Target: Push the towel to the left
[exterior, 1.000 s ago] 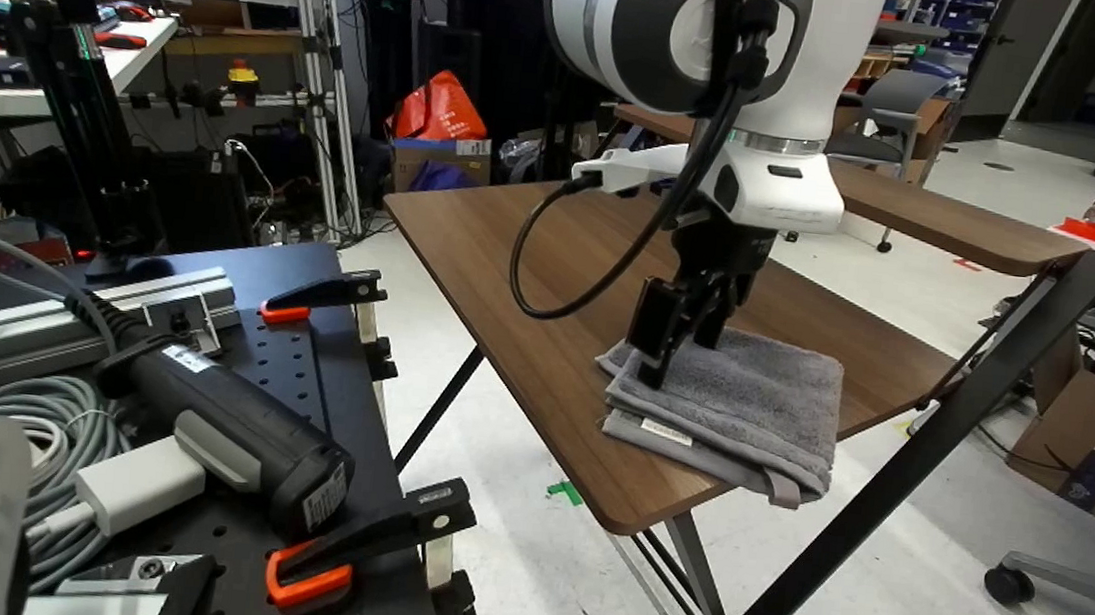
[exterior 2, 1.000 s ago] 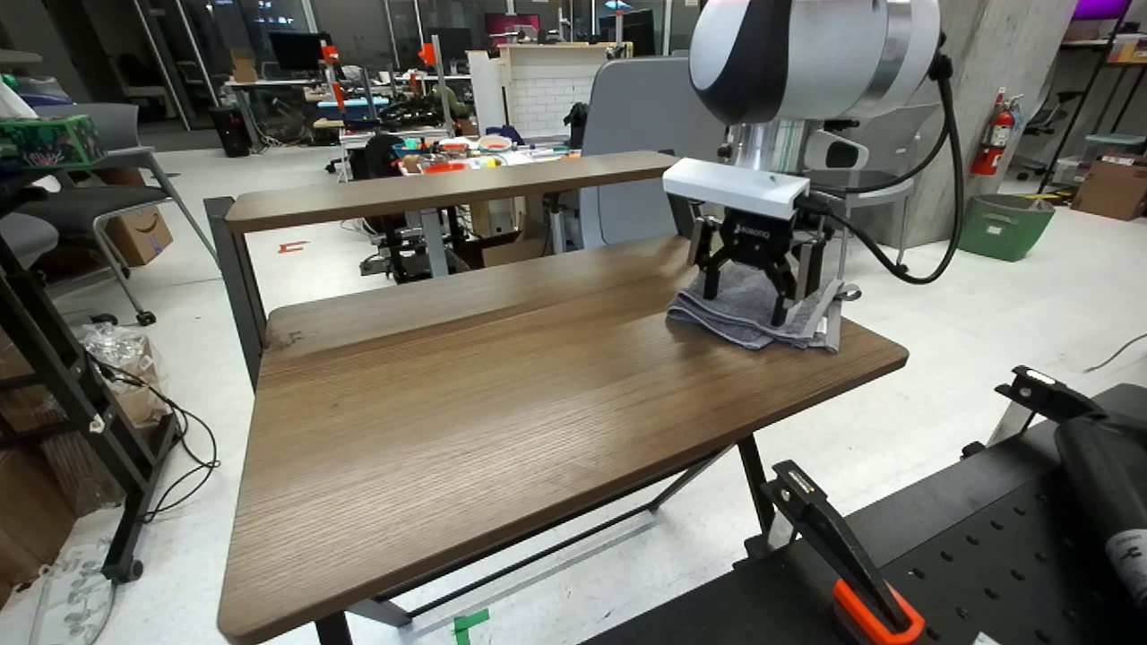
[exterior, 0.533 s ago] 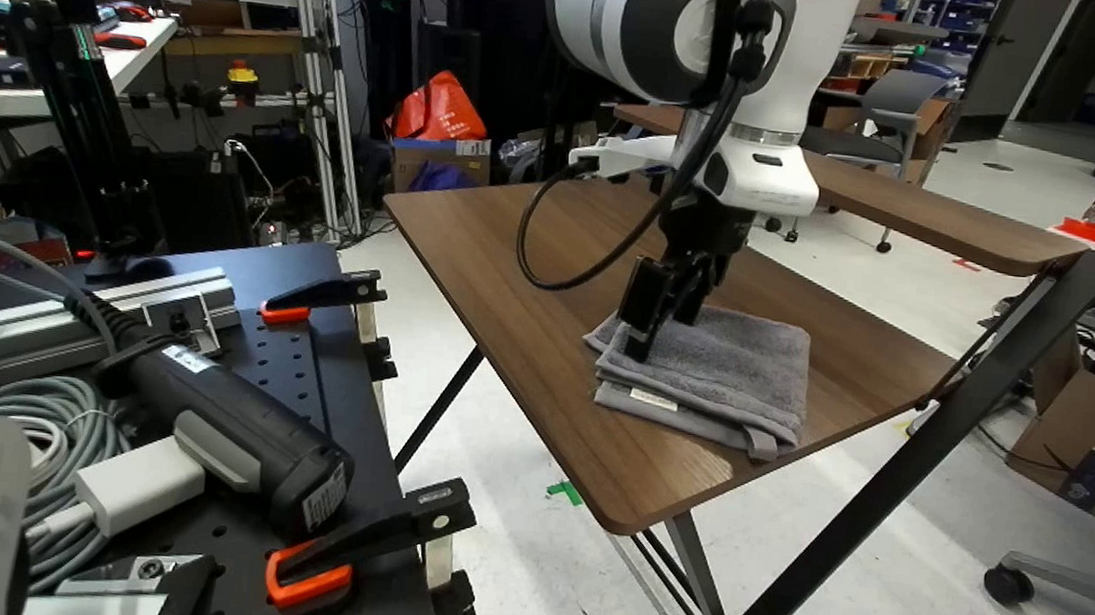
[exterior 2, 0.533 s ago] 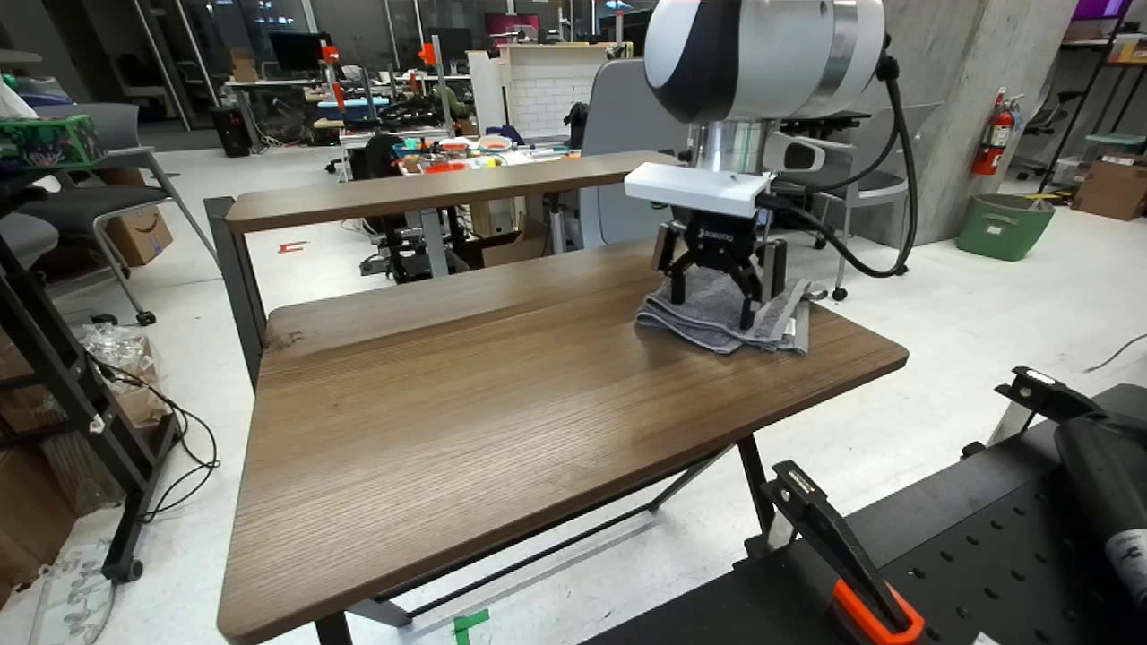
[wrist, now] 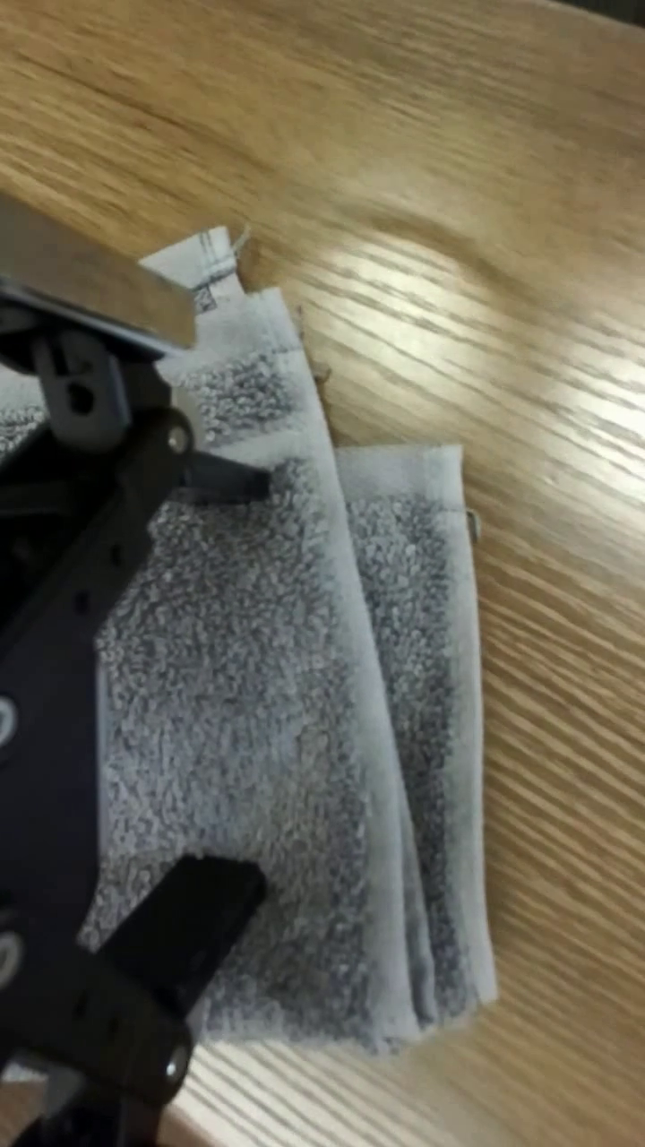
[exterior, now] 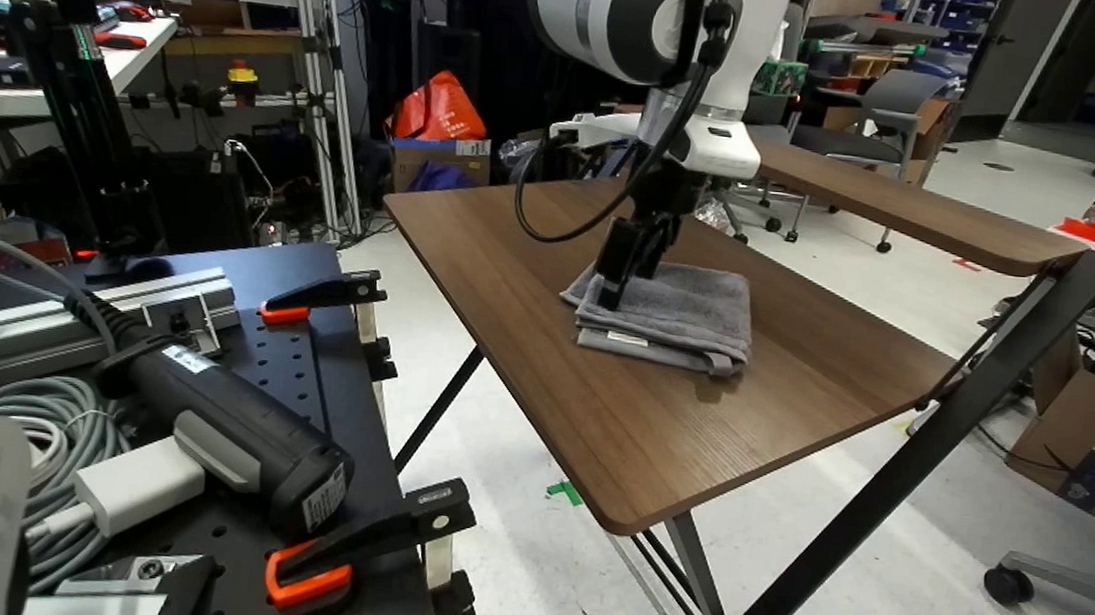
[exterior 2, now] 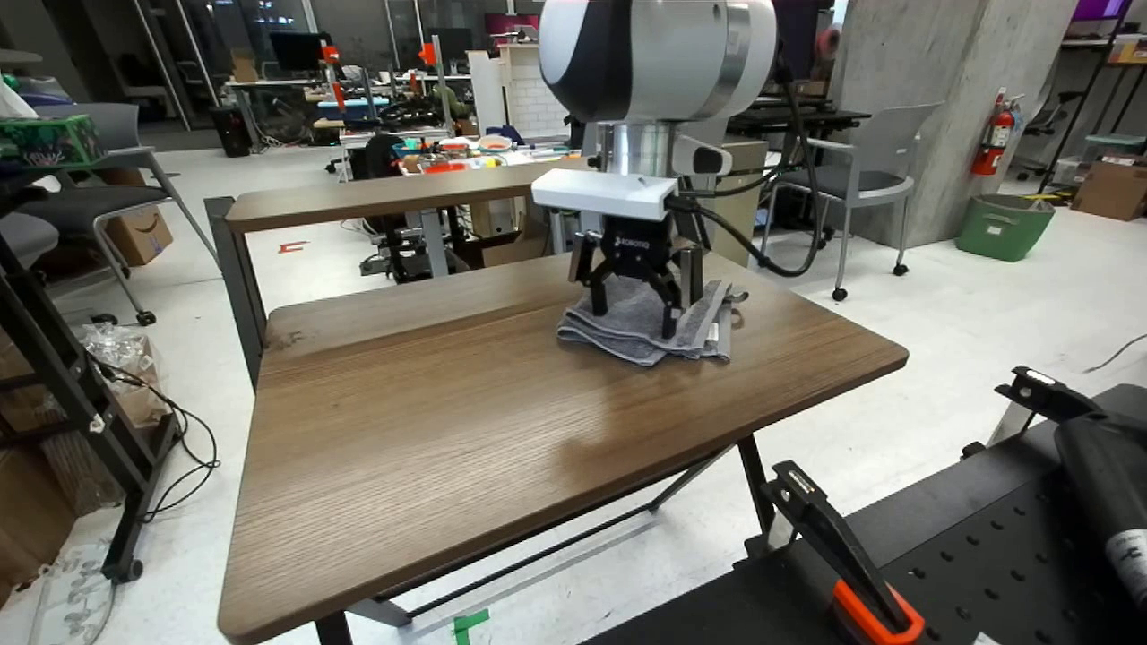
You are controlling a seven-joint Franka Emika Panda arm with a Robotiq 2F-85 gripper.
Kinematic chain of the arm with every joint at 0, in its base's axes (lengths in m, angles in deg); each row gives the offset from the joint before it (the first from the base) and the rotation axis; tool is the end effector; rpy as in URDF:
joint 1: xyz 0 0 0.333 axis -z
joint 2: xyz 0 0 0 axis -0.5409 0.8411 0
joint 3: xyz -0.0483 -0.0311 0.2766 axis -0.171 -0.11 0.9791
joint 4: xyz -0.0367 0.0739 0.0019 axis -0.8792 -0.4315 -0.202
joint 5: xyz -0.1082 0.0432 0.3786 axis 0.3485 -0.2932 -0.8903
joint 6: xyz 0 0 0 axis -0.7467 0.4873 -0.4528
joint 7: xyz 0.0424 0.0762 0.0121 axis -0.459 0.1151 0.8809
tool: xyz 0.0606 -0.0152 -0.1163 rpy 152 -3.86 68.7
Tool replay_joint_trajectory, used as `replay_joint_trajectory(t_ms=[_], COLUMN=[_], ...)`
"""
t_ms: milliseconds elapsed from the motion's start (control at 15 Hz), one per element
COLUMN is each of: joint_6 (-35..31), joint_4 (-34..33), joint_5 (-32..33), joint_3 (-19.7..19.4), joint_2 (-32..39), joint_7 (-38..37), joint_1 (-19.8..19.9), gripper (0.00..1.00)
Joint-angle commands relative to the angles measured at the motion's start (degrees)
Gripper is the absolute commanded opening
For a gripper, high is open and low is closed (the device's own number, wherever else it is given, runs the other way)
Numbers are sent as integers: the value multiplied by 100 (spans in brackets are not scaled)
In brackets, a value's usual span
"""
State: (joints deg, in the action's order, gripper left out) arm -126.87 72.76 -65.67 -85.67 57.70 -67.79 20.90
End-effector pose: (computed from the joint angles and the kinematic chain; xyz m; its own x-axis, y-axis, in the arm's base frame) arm 0.6168 0.1083 0.0616 0.5651 -0.8189 -0.1005 -0.8183 -0.5719 0.0587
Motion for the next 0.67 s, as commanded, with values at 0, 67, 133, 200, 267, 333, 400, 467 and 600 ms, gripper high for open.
replay_joint_trajectory(t_ms=[0,67,133,200,267,333,400,467,600], joint_6=[399,443,513,573,603,679,738,794,900], joint_4=[-667,-795,-907,-1018,-1117,-1227,-1339,-1444,-1607], joint_5=[62,110,133,155,175,197,209,225,282], joint_3=[109,96,108,113,123,130,143,157,183], joint_2=[430,518,581,641,700,756,822,881,982], joint_7=[-77,-146,-155,-188,-198,-225,-255,-285,-318], joint_1=[-259,-386,-460,-553,-636,-720,-799,-876,-994], gripper=[100,100,100,100,100,100,100,100,100])
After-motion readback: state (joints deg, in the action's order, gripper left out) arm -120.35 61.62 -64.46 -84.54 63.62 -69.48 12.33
